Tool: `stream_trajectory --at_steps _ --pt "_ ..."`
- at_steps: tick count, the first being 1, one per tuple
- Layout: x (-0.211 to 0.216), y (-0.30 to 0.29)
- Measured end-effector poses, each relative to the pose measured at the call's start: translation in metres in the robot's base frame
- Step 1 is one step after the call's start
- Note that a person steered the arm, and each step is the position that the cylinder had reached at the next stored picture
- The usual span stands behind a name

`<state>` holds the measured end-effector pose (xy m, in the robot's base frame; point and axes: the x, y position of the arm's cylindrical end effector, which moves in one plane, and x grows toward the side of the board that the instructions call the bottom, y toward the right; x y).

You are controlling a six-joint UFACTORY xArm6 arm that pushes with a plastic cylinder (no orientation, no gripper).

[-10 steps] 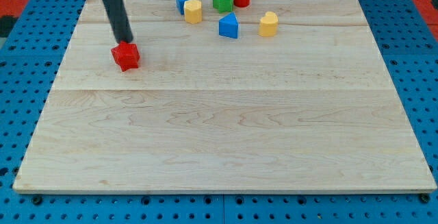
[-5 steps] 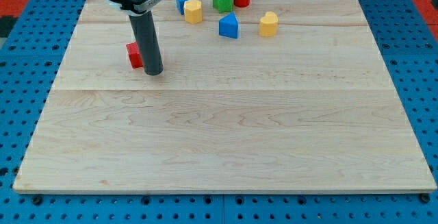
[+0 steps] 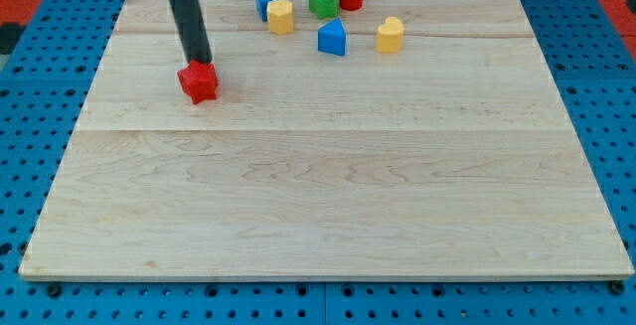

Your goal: Move the red star towards bottom center of the board

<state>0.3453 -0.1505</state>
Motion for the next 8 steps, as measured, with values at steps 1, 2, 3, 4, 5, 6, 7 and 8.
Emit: stream_trajectory --at_steps 1,2,3,4,5,6,7,8 --pt "0.060 0.031" --pt "0.042 -0.020" --pt "0.071 -0.043" --pt "0.090 0.024" --pt "0.089 0.073" --pt "0.096 0.081" --pt "0.173 0.116" --pt "0.189 0.114"
